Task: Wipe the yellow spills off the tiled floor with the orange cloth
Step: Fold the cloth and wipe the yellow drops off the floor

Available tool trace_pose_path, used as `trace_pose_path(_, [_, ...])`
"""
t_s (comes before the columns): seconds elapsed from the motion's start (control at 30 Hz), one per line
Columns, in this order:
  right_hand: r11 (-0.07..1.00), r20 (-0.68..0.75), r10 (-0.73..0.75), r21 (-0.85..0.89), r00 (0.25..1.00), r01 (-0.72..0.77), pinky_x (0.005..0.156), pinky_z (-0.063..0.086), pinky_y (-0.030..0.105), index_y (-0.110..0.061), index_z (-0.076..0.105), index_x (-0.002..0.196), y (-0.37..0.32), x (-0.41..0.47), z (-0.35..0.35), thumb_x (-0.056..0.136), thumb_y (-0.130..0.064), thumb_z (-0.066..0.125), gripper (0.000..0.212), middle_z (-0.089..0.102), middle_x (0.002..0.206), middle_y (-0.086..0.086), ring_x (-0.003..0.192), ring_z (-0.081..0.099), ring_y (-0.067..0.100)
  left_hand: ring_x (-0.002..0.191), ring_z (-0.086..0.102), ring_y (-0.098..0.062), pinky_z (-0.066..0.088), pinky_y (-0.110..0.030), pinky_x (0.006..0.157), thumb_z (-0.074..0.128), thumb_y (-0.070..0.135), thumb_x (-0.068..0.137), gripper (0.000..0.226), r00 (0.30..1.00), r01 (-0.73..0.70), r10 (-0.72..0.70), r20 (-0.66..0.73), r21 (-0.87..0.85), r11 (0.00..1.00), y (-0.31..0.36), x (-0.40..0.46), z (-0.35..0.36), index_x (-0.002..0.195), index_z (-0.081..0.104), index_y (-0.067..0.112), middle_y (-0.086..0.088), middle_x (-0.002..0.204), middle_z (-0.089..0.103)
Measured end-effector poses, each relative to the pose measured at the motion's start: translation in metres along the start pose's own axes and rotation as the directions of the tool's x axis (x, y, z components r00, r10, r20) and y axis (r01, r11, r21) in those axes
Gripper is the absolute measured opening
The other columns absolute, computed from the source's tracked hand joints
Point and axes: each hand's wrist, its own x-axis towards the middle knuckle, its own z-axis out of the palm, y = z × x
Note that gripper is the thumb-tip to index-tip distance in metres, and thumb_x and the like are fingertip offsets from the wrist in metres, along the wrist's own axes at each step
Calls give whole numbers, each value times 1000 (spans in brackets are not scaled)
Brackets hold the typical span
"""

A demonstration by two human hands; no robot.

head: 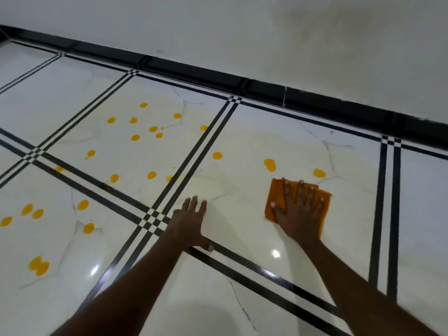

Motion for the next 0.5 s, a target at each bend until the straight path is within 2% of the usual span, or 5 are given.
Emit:
trace_pose_path(0.1, [998, 0, -27, -60, 1000, 27, 118, 9, 73, -27, 19, 163, -8, 55, -4, 87, -76, 19, 91, 20, 168, 20, 153, 15, 52, 151, -12, -33, 9, -48, 122, 81, 64, 61, 143, 995, -68, 70, -70, 33, 997, 9, 33, 4, 155, -12, 8, -17, 163, -18])
trace_pose_path(0.2, [996, -7, -29, -90, 1000, 28, 120, 1, 68, -30, 10, 164, -16, 73, 0, 87, -76, 18, 90, 11, 171, 17, 155, 6, 49, 150, -11, -40, 8, -47, 123, 88, 51, 59, 149, 997, -23, 28, -68, 72, 997, 28, 55, 11, 151, -16, -3, -25, 159, -21])
trace_pose_path(0.37, [994, 10, 39, -100, 999, -37, 109, 31, 77, -18, 34, 158, -27, 46, -5, 86, -70, 32, 89, 37, 159, 26, 143, 36, 55, 148, -7, -48, 16, -51, 121, 85, 53, 63, 147, 999, -11, 17, -39, 144, 990, 29, 50, 2, 149, -17, -9, -34, 155, -24])
trace_pose_path(0.43, [993, 136, 72, -99, 988, -59, 113, 27, 72, -18, 29, 160, -24, 12, -7, 87, -68, 35, 88, 37, 160, 24, 143, 37, 54, 147, -7, -51, 17, -54, 121, 84, 54, 64, 146, 1000, -13, 17, -22, 153, 988, 32, 47, -4, 148, -17, -11, -36, 153, -25])
trace_pose_path(0.5, [990, 133, 72, -130, 988, -55, 115, 19, 68, -19, 27, 160, -13, 1, -8, 88, -68, 34, 88, 35, 162, 23, 146, 34, 52, 146, -7, -52, 15, -55, 120, 82, 58, 64, 147, 999, -31, 35, -18, 172, 985, 29, 50, -7, 147, -17, -12, -38, 151, -26])
